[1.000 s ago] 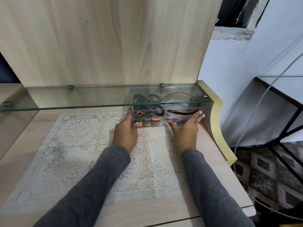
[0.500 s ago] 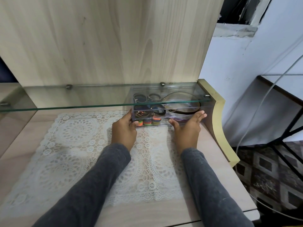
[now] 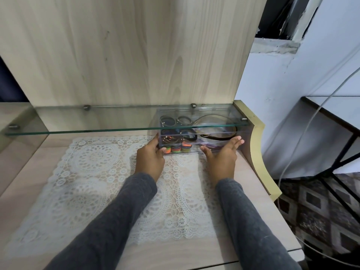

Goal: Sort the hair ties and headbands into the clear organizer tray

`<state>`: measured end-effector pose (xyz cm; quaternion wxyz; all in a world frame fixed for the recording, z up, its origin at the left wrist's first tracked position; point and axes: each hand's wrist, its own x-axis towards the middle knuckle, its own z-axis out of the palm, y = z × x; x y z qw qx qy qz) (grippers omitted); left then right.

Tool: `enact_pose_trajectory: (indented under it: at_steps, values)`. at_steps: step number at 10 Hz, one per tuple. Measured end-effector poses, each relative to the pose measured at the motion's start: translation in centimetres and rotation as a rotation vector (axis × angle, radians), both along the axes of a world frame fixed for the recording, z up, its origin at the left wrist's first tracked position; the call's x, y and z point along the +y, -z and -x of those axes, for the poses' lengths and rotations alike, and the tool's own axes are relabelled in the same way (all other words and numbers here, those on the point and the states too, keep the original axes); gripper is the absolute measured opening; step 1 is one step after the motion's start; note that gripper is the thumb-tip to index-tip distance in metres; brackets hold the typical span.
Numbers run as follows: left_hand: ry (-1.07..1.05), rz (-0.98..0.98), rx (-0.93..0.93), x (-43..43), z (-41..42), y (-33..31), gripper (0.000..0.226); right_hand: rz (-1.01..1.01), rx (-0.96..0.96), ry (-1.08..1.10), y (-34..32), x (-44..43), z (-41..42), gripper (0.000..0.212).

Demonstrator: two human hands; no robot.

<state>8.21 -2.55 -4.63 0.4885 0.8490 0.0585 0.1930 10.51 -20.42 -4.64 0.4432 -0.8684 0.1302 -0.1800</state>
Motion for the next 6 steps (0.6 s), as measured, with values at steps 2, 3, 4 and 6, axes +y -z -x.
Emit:
enact_pose_trajectory:
  at_steps: [2, 3, 4, 6]
  values:
    - [0.082, 0.006, 0.079, 0.1, 1.5, -0.7, 0.051, -0.028, 0.016, -0.036, -0.2, -0.7, 1.2, 0.099]
    - [0.075, -0.02, 0.107, 0.4, 3.4, -1.0, 0.056, -0.056, 0.015, -0.075, 0.0, -0.3, 3.0, 0.08]
    - [0.064, -0.08, 0.068, 1.3, 5.9, -0.6, 0.046, -0.032, -0.04, -0.177, 1.1, 0.9, 5.0, 0.055]
    - [0.09, -0.163, 0.027, 3.2, 11.4, 0.2, 0.024, 0.252, -0.398, -0.314, 1.3, 4.1, 10.9, 0.016]
